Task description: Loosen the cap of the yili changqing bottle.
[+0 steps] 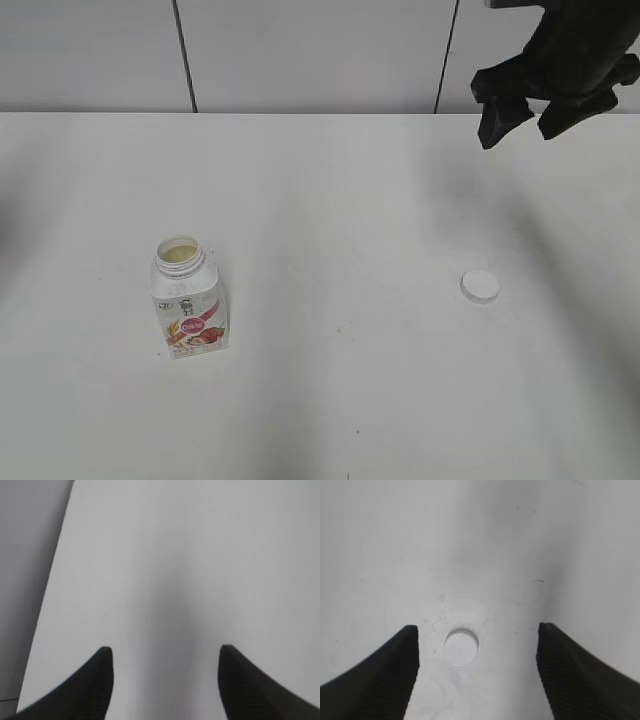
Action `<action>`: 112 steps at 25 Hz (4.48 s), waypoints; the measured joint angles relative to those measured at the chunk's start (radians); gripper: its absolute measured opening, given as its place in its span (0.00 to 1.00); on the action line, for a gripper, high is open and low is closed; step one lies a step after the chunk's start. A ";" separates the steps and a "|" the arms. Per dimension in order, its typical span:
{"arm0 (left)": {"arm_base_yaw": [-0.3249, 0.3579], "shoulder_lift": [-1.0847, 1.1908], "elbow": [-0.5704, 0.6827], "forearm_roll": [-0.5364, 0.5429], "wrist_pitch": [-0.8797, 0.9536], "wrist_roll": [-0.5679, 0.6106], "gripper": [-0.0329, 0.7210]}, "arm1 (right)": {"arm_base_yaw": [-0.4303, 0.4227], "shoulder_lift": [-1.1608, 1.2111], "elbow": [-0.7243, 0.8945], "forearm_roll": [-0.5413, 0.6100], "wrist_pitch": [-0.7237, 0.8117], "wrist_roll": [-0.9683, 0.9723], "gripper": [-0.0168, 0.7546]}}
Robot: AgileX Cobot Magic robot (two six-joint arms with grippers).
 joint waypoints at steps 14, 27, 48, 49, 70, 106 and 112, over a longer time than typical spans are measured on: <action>0.000 0.000 -0.169 -0.299 0.355 0.256 0.80 | -0.074 -0.087 -0.017 -0.050 0.216 -0.075 0.77; 0.000 -0.076 -0.169 -0.347 0.499 0.258 0.80 | -0.287 -0.252 -0.017 0.049 0.230 -0.164 0.76; 0.000 -0.528 0.198 -0.402 0.531 0.258 0.79 | -0.292 -0.742 0.458 0.141 0.177 -0.199 0.76; 0.000 -0.559 0.219 -0.408 0.530 0.258 0.79 | -0.292 -0.759 0.481 0.145 0.177 -0.199 0.76; 0.000 -0.964 0.450 -0.457 0.615 0.258 0.79 | -0.292 -1.070 0.665 0.191 0.227 -0.201 0.76; 0.000 -1.453 0.478 -0.464 0.571 0.258 0.79 | -0.292 -1.291 0.995 0.123 0.128 -0.203 0.76; 0.000 -1.453 0.478 -0.465 0.571 0.258 0.79 | -0.292 -1.491 0.995 0.106 0.121 -0.203 0.76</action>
